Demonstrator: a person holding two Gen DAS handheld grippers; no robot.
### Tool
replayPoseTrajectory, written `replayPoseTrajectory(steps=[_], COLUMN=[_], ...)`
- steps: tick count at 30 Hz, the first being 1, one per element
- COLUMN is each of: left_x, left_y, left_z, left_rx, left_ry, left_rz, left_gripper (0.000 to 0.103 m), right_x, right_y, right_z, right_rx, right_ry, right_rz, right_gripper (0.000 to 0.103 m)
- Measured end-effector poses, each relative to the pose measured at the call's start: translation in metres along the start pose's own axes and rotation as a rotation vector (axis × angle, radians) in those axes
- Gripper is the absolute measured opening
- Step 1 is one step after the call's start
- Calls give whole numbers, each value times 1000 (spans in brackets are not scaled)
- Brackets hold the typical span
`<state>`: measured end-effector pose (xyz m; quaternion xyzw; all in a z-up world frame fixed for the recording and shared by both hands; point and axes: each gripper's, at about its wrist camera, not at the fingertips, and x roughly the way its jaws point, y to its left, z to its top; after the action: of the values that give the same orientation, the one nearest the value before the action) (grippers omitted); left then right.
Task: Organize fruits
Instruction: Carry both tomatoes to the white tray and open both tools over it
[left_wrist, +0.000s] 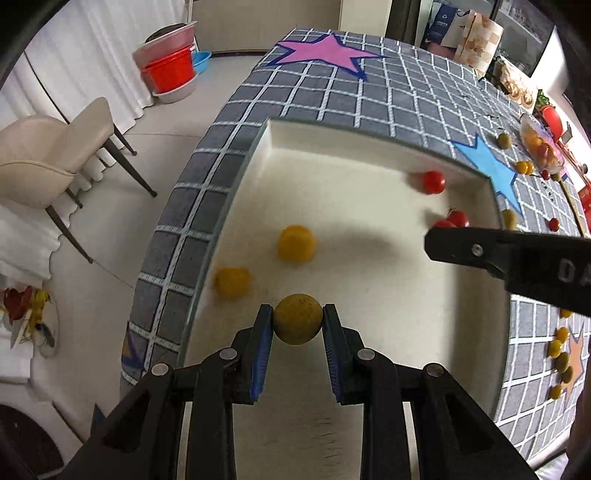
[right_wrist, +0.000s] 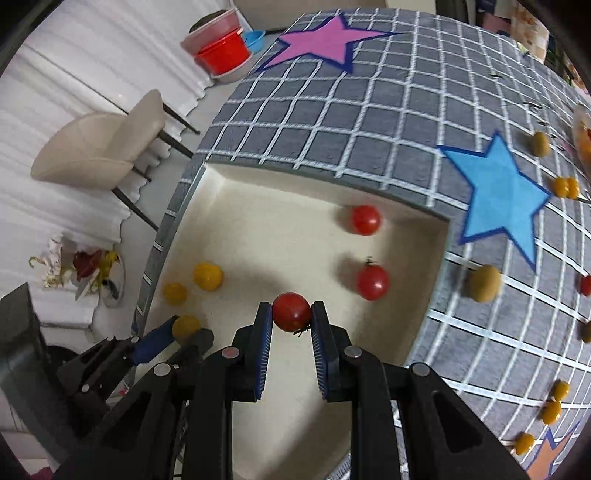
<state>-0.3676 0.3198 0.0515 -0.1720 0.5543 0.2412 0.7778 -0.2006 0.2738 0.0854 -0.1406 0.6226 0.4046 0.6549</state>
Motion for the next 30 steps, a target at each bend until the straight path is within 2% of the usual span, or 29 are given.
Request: replayPoseTrajectory(steps=[10, 18, 19, 20, 21, 22, 23, 24, 25, 27, 30], left_x=[7, 6, 5, 5, 4, 2, -1, -3, -3, -1, -2], left_y=[0, -8, -8, -9, -8, -8, -8, -8, -8, -8, -11], left_z=[-7, -7, -7, -7, -6, -7, -7, -8, -8, -8, -8], left_rx=[14, 56, 60, 62, 64, 61, 59, 63, 71, 75, 85], left_ry=[8, -6, -7, -8, -10, -23, -43, -52, -42, -26, -20], left_rz=[15, 53, 58, 65, 72, 82, 90, 90, 91, 98, 94], left_gripper=[29, 29, 30, 44, 60, 81, 81, 81, 81, 81, 81], right_x=[30, 35, 35, 35, 37, 36, 35, 35, 32, 27, 18], right_y=[5, 14, 15, 15, 17, 16, 16, 16, 15, 13, 9], right_z=[3, 3, 3, 3, 5, 5, 5, 6, 6, 6, 7], right_rx=[-12, -38, -40, -41, -41, -39, -38, -38, -39, -34, -11], right_ry=[36, 18, 19, 21, 23, 26, 26, 23, 13, -4, -23], right_rz=[-52, -64, -63, -58, -50, -37, -29, -30, -33, -17, 20], right_gripper=[23, 24, 24, 25, 28, 38, 46, 62, 68, 69, 79])
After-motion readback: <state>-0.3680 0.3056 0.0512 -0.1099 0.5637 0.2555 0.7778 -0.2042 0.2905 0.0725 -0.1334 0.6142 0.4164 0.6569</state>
